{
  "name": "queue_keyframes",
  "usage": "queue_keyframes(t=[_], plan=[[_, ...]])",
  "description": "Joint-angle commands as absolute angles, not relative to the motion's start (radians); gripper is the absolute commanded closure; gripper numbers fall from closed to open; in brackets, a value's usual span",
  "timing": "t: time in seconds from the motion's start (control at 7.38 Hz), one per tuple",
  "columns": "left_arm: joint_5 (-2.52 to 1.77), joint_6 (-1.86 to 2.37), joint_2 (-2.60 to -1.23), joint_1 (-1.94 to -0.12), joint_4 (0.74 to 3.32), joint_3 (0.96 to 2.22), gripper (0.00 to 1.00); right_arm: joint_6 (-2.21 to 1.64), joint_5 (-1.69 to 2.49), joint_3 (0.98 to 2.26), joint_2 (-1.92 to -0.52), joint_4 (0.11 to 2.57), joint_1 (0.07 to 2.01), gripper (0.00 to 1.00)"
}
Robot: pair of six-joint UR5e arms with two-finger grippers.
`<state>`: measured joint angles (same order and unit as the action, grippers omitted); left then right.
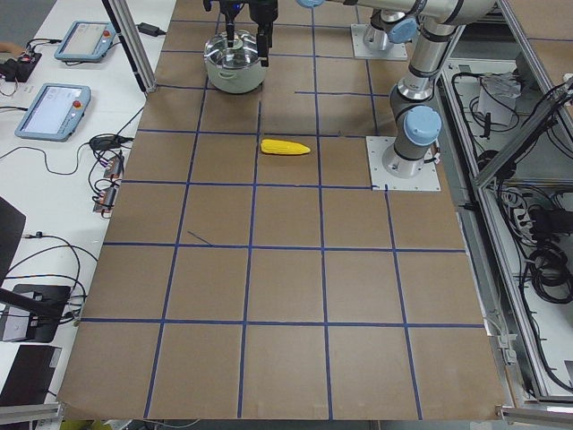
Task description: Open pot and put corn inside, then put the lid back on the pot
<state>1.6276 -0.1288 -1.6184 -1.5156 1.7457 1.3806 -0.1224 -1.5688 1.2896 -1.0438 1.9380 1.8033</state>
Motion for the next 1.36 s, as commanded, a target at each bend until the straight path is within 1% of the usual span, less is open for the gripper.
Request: queue_keyframes(t=[0.0, 0.27, 0.41, 0.68, 0.81, 1.22], plan=[[1.628, -0.129, -1.618, -1.516, 1.746, 1.381, 0.00, -0.123, -1.578, 1.292, -1.037, 1.936, 1.802, 0.18], [1.628, -0.129, -1.617, -1.516, 1.746, 1.381, 0.00, -0.124, -1.580, 1.275, -1.045, 1.861, 1.802, 0.45], [1.628, -0.129, -1.615, -1.516, 1.746, 1.381, 0.00, -0.124, -1.589, 1.255, -1.046, 1.814, 1.802, 0.54], [1.626, -0.130, -1.614, -1.516, 1.746, 1.381, 0.00, -0.124, -1.591, 1.233, -1.048, 1.764, 1.802, 0.62], [1.628, -0.130, -1.614, -1.516, 1.746, 1.381, 0.00, -0.124, -1.591, 1.226, -1.055, 1.747, 1.802, 0.63], [1.628, -0.140, -1.612, -1.514, 1.746, 1.378, 0.00, -0.106, -1.589, 1.140, -1.118, 1.554, 1.772, 0.64]])
